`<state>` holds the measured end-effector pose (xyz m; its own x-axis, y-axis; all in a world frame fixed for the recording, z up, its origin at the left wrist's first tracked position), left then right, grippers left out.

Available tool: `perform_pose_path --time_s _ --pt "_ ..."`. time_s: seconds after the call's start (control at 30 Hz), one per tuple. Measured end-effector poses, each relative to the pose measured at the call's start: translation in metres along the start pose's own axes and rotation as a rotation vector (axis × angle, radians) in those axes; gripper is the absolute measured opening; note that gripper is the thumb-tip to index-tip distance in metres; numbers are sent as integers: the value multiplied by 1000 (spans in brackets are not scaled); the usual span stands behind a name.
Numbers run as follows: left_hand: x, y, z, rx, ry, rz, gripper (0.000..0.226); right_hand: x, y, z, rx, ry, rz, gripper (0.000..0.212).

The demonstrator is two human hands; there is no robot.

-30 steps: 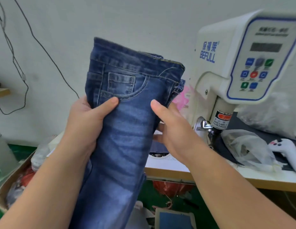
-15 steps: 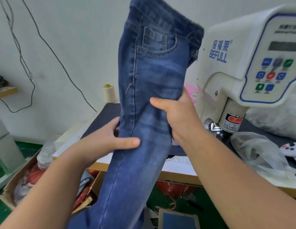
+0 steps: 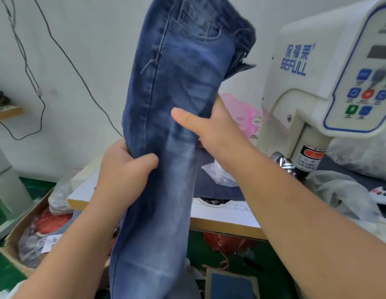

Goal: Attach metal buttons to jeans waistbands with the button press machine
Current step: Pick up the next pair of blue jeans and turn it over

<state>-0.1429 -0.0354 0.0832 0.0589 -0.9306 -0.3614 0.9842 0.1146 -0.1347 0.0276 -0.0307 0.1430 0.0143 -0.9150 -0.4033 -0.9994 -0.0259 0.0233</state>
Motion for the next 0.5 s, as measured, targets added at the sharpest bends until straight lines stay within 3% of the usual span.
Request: perform_pose_path --time_s 0.1,0.23,0.3,0.4,0.5 --pt "15 10 20 -230 156 57 15 2 13 5 -84 19 -94 60" --pt "27 19 33 -312 211 -116 15 3 24 8 -136 104 -177 53" --pt "25 13 30 -289 159 -196 16 1 24 12 -126 119 -146 50" --pt "22 4 16 -126 -3 -402 28 -2 22 10 -25 47 -91 65" --pt "5 -10 -2 248 -268 -316 49 -4 20 10 0 -20 -130 71"
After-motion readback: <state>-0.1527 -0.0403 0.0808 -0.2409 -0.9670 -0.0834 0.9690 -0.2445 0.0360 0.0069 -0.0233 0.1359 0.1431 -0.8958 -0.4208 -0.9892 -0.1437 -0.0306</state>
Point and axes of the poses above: each hand's wrist, its own x-axis away from the middle knuckle, its own y-axis out of the palm, z = x × y, the point moved 3 cm from there along -x, towards the middle knuckle, and after that the axes turned 2 degrees about -x, right-handed, at the moved point
